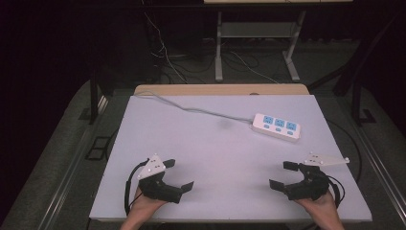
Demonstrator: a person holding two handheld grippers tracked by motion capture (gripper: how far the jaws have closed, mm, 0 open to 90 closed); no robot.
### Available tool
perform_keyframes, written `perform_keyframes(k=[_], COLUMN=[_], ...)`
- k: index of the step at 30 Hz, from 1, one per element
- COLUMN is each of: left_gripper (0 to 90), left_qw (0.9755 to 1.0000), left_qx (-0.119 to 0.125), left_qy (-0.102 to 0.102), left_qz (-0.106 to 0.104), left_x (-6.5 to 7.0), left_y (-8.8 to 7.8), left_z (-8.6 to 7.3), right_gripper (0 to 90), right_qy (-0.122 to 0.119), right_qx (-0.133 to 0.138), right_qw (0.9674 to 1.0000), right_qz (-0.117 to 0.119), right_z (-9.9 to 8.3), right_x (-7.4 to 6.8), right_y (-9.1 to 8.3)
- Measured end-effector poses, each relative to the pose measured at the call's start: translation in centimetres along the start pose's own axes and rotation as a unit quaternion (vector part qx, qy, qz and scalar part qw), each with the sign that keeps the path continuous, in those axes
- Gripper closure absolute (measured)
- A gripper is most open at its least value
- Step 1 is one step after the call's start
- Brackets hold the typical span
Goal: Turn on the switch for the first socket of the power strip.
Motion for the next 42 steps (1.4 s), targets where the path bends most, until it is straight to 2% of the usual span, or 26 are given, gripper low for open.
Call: perform_keyframes(k=[19, 28, 42], left_gripper=[0.0, 0.0, 0.0], left_qw=[1.0000, 0.9999, 0.9998], left_qx=[-0.005, -0.014, -0.019], left_qy=[-0.002, 0.000, -0.003], left_qz=[-0.004, -0.008, -0.008], left_x=[-0.12, -0.25, -0.50], left_y=[0.02, 0.31, 0.44], left_z=[-0.11, -0.30, -0.55], right_gripper=[0.3, 0.3, 0.4], right_qy=[0.000, -0.012, -0.003], right_qx=[-0.013, -0.028, -0.036], right_qw=[0.9999, 0.9995, 0.9993], right_qz=[0.003, -0.003, -0.007], right_z=[-0.40, -0.54, -0.05], right_x=[-0.01, 0.30, 0.83], right_y=[0.14, 0.35, 0.26])
Point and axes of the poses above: each handheld gripper's, and its own axes: y roughly forward along the jaws, z roughly out of its top, x roughly to its right, the point moved 10 cm from there along y, roughly forward along the jaws, and after that the axes turned 7 degrees about -z, right-handed, at the moved point
